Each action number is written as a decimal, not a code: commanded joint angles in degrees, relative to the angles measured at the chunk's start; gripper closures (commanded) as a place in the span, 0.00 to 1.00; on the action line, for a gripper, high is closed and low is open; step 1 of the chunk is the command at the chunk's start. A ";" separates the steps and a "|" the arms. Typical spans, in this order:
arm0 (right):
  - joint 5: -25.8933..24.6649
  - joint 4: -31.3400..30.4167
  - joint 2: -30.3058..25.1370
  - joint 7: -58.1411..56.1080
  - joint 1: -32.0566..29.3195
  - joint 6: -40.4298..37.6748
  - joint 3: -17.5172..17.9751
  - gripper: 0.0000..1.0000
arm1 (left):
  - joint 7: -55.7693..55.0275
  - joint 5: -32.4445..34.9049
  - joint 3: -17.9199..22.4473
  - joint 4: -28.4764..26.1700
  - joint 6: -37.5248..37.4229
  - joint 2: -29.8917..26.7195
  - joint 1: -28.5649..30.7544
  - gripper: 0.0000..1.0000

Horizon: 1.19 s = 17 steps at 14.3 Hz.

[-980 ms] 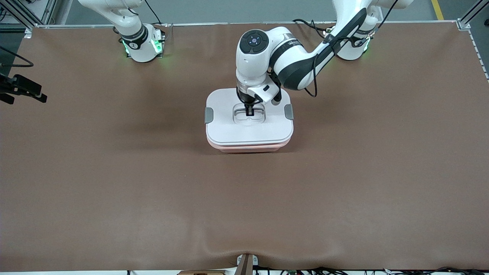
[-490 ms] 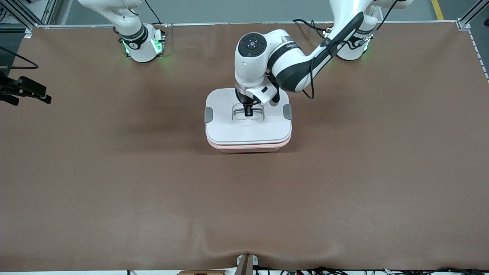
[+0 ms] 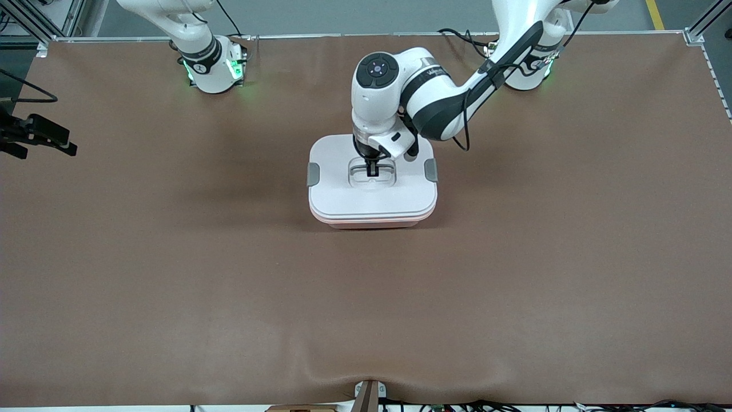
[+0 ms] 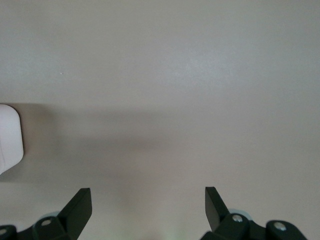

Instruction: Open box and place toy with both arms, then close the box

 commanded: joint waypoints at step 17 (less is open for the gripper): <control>2.26 2.88 2.29 1.25 -0.89 -1.44 -1.14 0.00 | -2.77 3.99 0.06 1.30 2.06 3.18 -0.26 1.00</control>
